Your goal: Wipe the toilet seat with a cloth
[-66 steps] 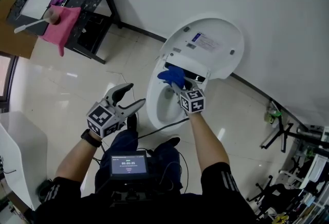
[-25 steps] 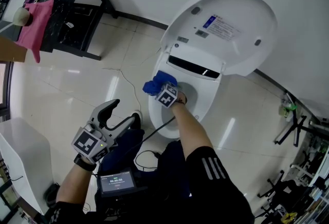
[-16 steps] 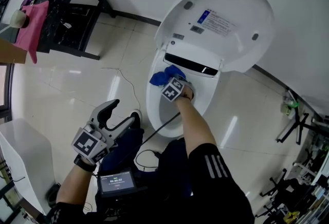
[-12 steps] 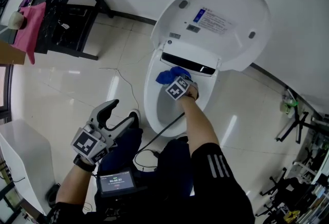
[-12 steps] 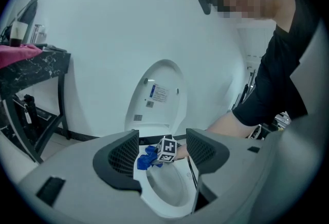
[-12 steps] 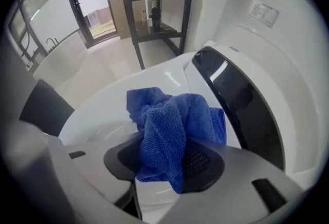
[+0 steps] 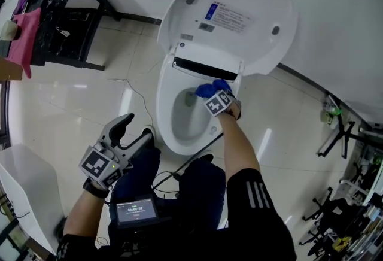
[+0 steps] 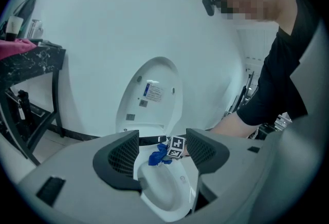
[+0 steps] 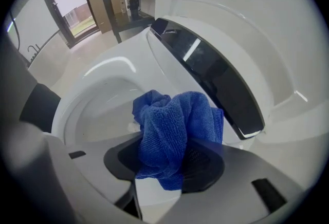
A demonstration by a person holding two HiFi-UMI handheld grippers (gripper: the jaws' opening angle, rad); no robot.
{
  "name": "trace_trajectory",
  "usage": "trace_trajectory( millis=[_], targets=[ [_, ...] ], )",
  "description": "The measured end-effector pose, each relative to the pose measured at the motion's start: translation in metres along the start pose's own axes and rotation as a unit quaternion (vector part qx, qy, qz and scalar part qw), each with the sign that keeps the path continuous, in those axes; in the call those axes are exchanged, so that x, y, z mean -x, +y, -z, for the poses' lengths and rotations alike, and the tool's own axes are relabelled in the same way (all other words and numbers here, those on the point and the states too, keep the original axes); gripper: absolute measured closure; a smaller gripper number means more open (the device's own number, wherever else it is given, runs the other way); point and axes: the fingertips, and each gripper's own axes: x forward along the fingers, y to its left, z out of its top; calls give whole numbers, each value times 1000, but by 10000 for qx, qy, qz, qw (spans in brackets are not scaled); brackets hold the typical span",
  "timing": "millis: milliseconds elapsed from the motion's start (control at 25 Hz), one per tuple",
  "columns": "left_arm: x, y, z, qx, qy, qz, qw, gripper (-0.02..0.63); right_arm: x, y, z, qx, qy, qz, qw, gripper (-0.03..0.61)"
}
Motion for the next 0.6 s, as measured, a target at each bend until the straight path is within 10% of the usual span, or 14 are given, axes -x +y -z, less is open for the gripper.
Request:
trace_trajectory(
  millis=[600],
  targets=[
    [8, -42, -40, -241, -274, 240, 9990, 333, 187, -48, 4, -1848, -2470, -225, 9509, 385]
  ],
)
